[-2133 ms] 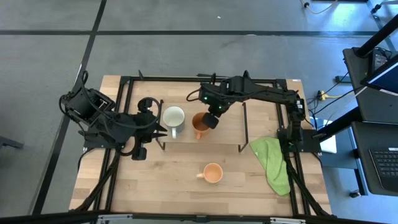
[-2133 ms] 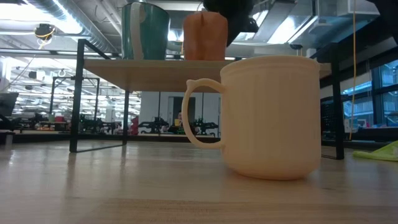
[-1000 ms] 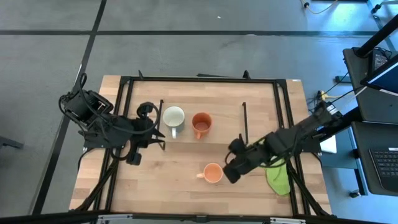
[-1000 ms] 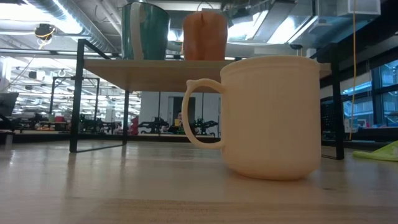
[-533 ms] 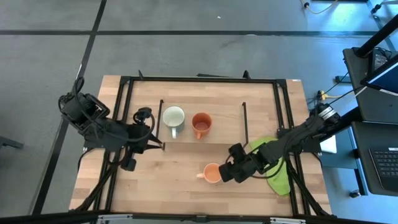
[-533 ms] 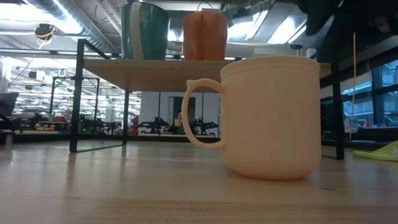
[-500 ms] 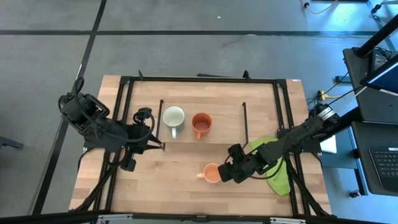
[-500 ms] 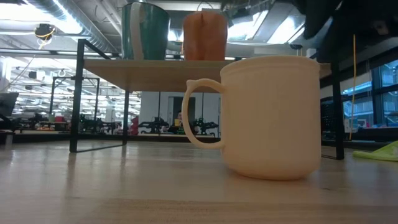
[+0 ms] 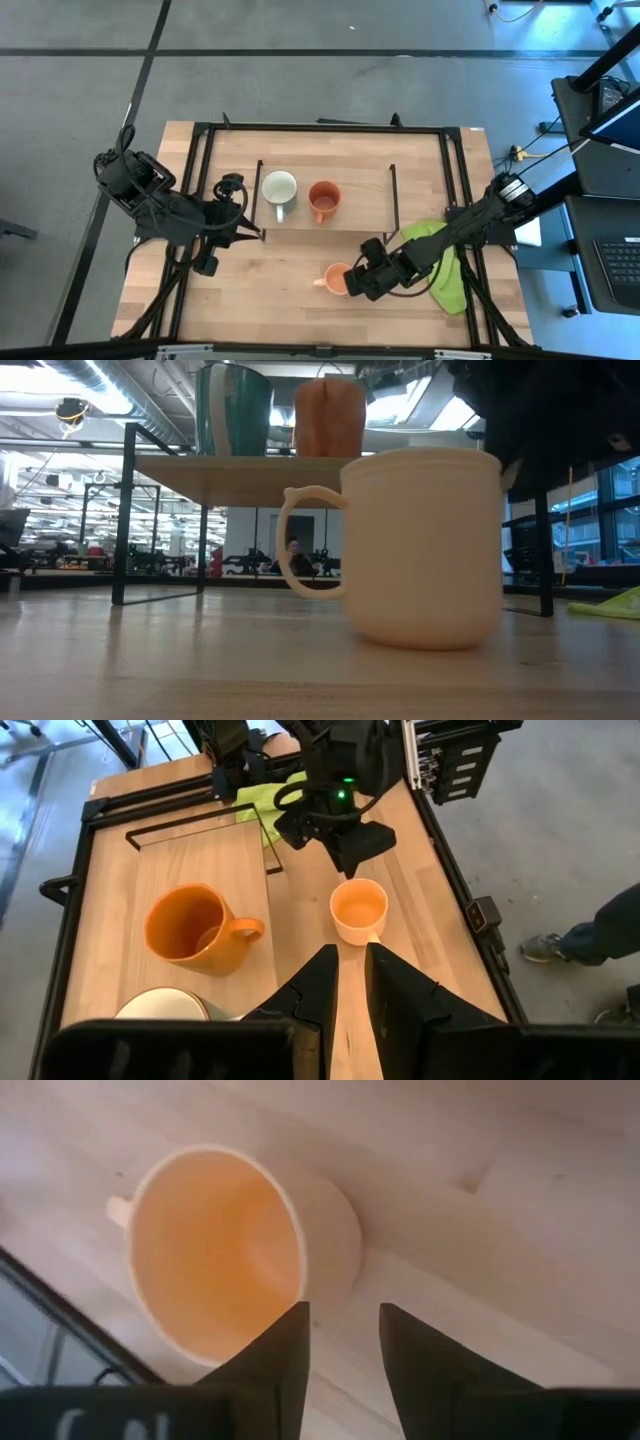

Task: Stack small to large cups/mugs on shelf
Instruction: Put the light orange mug on the shelf

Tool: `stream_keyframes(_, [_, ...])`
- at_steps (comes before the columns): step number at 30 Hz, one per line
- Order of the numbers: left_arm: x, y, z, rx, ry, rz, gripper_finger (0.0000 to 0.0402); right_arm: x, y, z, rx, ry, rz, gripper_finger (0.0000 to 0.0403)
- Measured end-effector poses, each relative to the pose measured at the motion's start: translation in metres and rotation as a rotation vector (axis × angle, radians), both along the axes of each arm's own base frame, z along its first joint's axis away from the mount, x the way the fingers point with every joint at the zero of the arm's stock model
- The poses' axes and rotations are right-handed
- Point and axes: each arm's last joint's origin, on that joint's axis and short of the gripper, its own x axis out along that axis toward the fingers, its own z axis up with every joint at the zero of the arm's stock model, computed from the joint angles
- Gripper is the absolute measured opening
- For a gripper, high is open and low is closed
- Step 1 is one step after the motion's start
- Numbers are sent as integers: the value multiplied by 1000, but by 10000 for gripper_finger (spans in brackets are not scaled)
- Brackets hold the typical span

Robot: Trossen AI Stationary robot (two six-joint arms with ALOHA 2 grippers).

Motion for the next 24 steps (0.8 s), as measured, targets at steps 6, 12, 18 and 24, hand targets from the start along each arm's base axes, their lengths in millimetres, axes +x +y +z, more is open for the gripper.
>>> stream_keyframes(6, [0,0,0,7,0,-5,49,2,0,1,-3,-24,-12,124])
stream_keyframes(12, [0,0,0,8,0,-6,49,5,2,3,23,-64,-12,124])
stream_keyframes(18, [0,0,0,16,-1,-13,49,7,4,3,36,-84,-13,124])
stream_keyframes(24, [0,0,0,16,-1,-13,49,11,7,-13,37,-26,4,124])
